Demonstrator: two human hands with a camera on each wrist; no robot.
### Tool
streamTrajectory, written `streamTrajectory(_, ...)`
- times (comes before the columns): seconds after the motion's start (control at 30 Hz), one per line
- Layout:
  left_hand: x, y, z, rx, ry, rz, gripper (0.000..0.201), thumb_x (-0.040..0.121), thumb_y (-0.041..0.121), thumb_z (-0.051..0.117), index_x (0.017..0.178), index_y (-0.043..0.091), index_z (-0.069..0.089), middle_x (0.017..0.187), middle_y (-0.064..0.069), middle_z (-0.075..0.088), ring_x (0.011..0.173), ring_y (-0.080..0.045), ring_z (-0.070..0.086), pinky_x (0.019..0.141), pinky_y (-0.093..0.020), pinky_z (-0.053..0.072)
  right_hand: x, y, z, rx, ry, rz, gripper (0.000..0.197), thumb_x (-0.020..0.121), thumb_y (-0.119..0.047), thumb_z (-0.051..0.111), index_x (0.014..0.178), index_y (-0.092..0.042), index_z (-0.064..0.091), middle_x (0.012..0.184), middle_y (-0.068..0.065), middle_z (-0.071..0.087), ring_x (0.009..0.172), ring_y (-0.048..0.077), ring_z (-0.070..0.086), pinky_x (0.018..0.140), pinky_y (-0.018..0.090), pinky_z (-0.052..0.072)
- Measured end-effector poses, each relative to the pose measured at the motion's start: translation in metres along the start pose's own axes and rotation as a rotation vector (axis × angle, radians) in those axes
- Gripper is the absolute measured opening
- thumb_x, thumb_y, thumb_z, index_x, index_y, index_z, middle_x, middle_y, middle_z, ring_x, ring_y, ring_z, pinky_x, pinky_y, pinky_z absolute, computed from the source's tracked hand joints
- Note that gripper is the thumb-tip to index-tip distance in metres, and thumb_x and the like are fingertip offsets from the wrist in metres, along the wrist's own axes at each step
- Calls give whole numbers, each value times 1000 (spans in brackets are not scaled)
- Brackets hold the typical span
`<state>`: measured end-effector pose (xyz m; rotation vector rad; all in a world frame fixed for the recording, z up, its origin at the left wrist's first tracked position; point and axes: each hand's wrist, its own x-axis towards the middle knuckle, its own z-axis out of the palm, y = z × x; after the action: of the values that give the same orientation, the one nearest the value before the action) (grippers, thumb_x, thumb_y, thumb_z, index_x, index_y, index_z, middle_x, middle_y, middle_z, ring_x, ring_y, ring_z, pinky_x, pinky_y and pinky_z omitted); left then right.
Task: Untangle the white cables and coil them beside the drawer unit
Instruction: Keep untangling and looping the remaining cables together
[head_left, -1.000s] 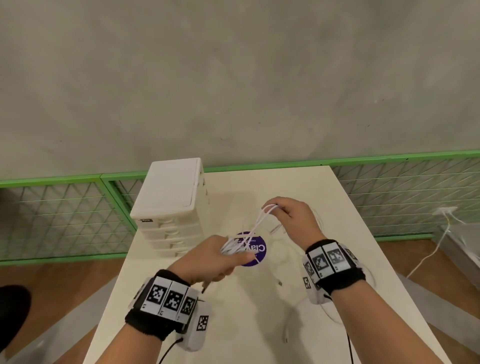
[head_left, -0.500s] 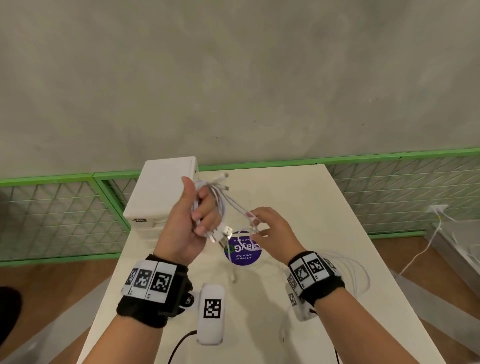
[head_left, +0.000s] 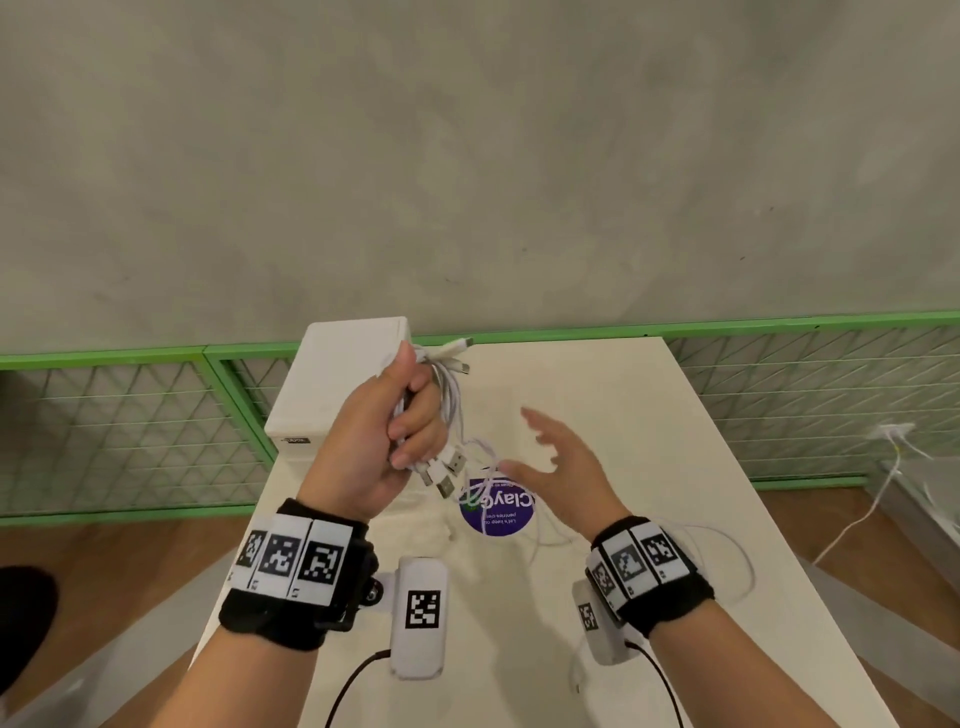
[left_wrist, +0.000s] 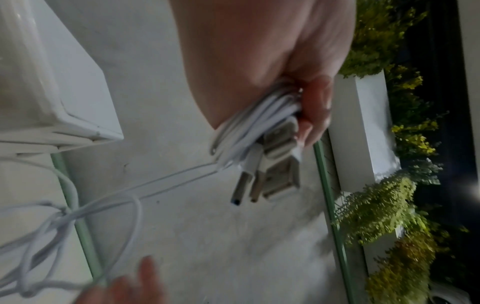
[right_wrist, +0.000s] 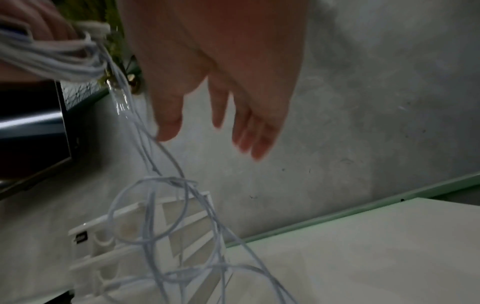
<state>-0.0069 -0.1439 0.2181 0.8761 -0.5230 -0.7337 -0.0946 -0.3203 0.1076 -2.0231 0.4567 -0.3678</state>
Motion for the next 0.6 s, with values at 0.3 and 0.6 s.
streamTrajectory(0.3,-4,12,-3,45,-4,41,40,73,53,66,67,19,46,38,14,33,27,-1,26,39,-21,23,-6,13,45,153,-254,208,43,81,-41,69,119,-29,51,122,-6,56,114,12,53,98,30,44)
streamTrajectory(0.6,-9,20,-9,55,133,78,32,89,43,38,71,17,38,37,13,29,26,-1,24,36,-18,26,-4,8,60,31,-324,109,27,76,-39,74,95,-36,55,84,-4,47,73,8,44,68,18,37)
